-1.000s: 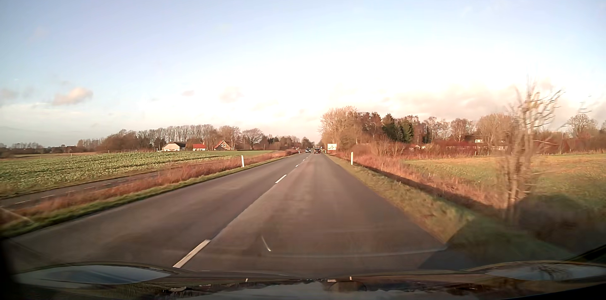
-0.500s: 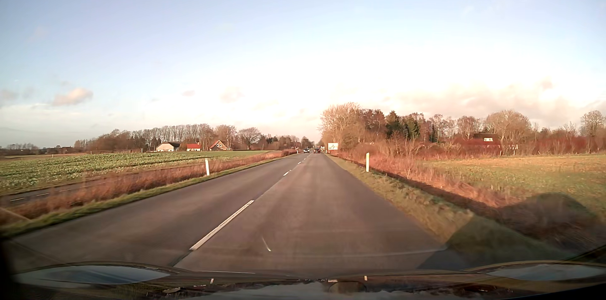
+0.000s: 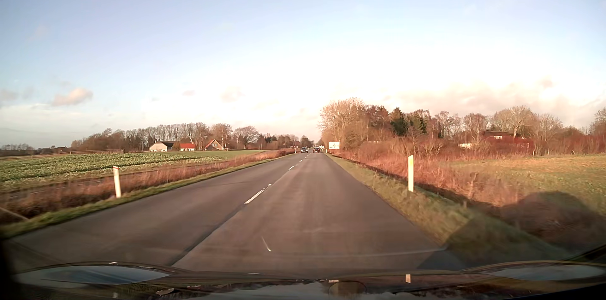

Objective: Follow the waypoints while adhering to traffic rules and regulations

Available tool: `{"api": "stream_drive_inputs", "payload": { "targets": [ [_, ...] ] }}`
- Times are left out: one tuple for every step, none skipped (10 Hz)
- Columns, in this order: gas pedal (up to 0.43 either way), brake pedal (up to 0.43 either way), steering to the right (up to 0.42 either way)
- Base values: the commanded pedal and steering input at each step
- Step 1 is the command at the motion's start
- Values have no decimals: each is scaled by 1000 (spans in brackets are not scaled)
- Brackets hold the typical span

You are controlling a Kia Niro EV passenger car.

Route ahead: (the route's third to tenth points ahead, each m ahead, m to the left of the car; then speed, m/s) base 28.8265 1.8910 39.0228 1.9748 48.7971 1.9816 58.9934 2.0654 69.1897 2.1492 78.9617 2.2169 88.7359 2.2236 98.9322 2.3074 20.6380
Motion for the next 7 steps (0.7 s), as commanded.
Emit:
{"api": "stream_drive_inputs", "payload": {
  "targets": [
    [189,0,1],
    [189,0,1],
    [189,0,0],
    [197,0,0],
    [197,0,0],
    [197,0,0],
    [197,0,0]
  ]
}}
